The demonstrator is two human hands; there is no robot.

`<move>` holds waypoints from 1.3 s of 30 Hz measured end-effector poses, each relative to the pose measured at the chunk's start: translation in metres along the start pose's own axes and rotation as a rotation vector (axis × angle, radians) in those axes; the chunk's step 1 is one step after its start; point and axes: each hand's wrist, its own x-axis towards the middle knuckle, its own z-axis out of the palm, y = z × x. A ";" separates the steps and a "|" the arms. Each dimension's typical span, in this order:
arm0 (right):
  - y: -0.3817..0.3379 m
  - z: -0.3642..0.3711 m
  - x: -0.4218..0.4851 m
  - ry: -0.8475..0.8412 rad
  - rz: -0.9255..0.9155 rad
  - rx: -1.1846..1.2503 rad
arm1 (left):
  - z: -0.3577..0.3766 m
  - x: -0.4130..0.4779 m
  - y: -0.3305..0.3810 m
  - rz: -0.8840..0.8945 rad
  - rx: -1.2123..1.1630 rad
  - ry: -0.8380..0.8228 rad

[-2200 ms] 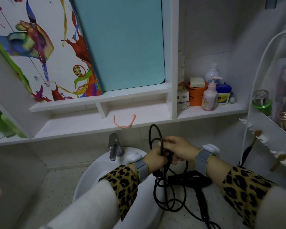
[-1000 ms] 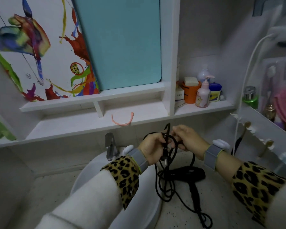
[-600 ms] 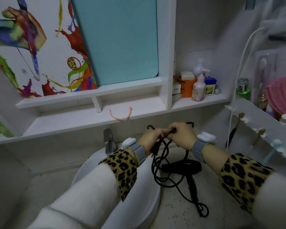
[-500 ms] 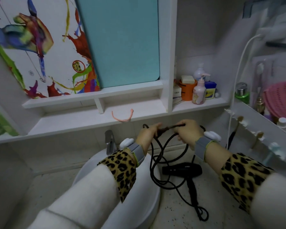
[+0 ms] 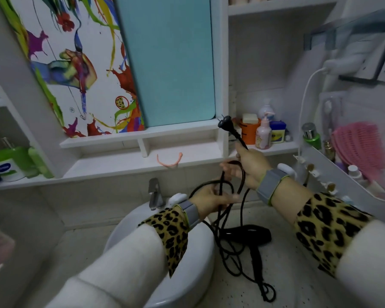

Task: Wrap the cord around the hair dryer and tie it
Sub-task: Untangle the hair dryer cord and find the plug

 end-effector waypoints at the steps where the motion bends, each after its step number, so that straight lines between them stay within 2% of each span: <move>1: -0.003 -0.004 -0.002 0.001 -0.018 -0.034 | -0.001 -0.004 0.005 0.000 -0.112 0.086; 4: -0.012 -0.022 0.001 0.080 -0.051 -0.160 | -0.022 -0.011 0.019 -0.050 -0.371 0.369; 8: -0.025 -0.048 0.004 0.129 -0.030 -0.166 | -0.054 -0.029 0.029 -0.047 -0.569 0.536; 11: -0.030 -0.053 0.006 0.158 -0.078 -0.181 | -0.065 -0.034 0.031 -0.091 -0.743 0.718; 13: -0.032 -0.053 0.005 0.168 -0.121 -0.202 | -0.066 -0.037 0.032 -0.087 -0.810 0.775; 21: -0.024 -0.044 -0.006 0.077 -0.163 -0.301 | -0.054 -0.037 0.038 -0.028 -0.913 0.688; 25: -0.004 -0.040 -0.021 -0.098 -0.069 -0.360 | -0.046 -0.031 0.040 -0.058 -1.017 0.629; 33: 0.049 -0.026 -0.034 -0.441 0.086 -0.593 | -0.017 -0.021 0.052 0.073 -1.270 0.482; 35: 0.048 -0.026 -0.032 -0.426 0.044 -0.652 | -0.019 -0.022 0.049 0.075 -1.264 0.453; 39: 0.033 -0.031 -0.018 -0.317 -0.076 -0.670 | -0.028 -0.032 0.039 -0.023 -1.014 0.329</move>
